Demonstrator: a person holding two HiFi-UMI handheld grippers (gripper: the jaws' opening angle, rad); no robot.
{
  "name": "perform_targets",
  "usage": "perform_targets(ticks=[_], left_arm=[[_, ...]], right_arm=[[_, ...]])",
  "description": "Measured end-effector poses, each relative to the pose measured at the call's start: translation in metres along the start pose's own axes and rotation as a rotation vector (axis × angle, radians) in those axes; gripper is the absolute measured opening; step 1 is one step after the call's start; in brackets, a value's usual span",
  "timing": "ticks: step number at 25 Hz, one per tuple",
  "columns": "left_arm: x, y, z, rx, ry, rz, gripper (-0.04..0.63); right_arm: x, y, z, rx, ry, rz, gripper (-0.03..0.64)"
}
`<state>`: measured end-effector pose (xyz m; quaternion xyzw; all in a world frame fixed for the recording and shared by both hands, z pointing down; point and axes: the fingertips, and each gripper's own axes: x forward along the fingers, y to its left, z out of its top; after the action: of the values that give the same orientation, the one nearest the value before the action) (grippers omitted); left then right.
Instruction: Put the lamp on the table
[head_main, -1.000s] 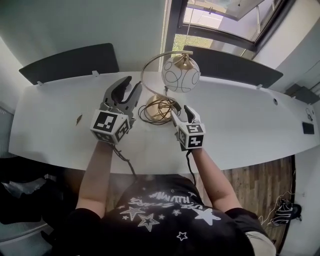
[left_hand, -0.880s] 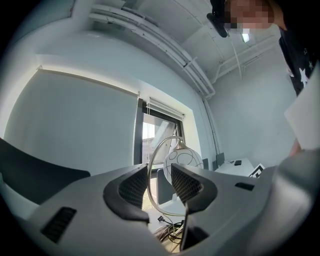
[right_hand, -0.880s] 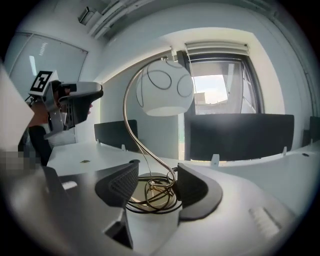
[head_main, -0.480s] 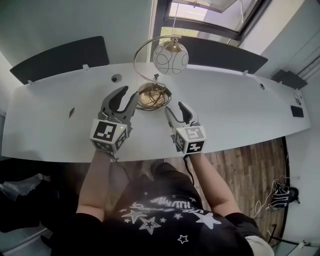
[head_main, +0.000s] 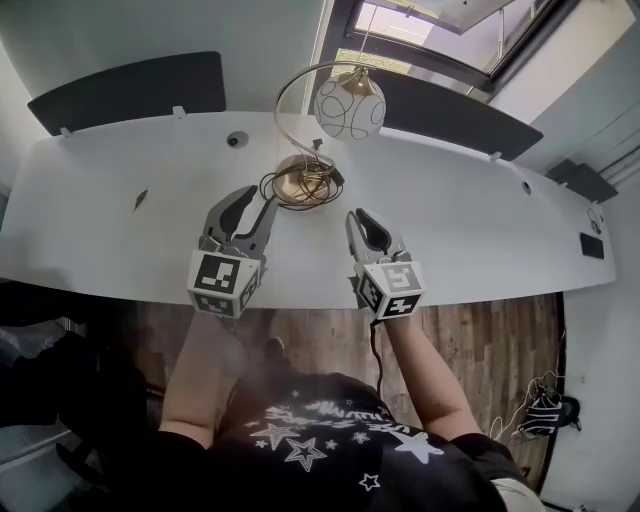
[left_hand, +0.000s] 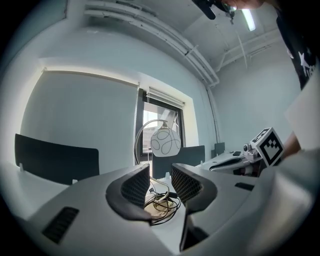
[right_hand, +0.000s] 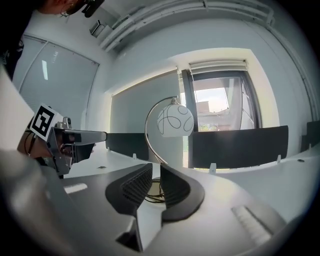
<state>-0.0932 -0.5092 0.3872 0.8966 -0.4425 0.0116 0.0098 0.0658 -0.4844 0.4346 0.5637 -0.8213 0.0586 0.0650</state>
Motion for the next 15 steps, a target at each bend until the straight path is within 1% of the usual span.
perform_targets(ticks=[2, 5, 7, 9, 12, 15], left_arm=[[-0.005, -0.009, -0.006, -0.022, 0.016, 0.014, 0.132], [-0.015, -0.034, -0.007, -0.053, 0.041, -0.005, 0.132], [-0.025, -0.053, -0.004, -0.037, 0.049, -0.017, 0.132], [-0.034, -0.067, -0.008, -0.020, 0.058, -0.012, 0.132], [-0.052, -0.086, -0.018, -0.052, 0.083, 0.012, 0.132], [-0.071, -0.105, -0.023, -0.045, 0.100, 0.032, 0.124]], right_arm=[[-0.008, 0.000, -0.002, -0.004, 0.002, 0.017, 0.036], [-0.022, 0.000, -0.006, 0.005, 0.006, 0.054, 0.011], [-0.032, 0.000, -0.009, 0.027, -0.001, 0.079, 0.002], [-0.046, 0.000, -0.012, 0.034, -0.012, 0.092, 0.002], [-0.073, 0.005, -0.018, 0.001, -0.010, 0.112, 0.002], [-0.097, 0.012, -0.022, -0.020, -0.012, 0.152, 0.002]])
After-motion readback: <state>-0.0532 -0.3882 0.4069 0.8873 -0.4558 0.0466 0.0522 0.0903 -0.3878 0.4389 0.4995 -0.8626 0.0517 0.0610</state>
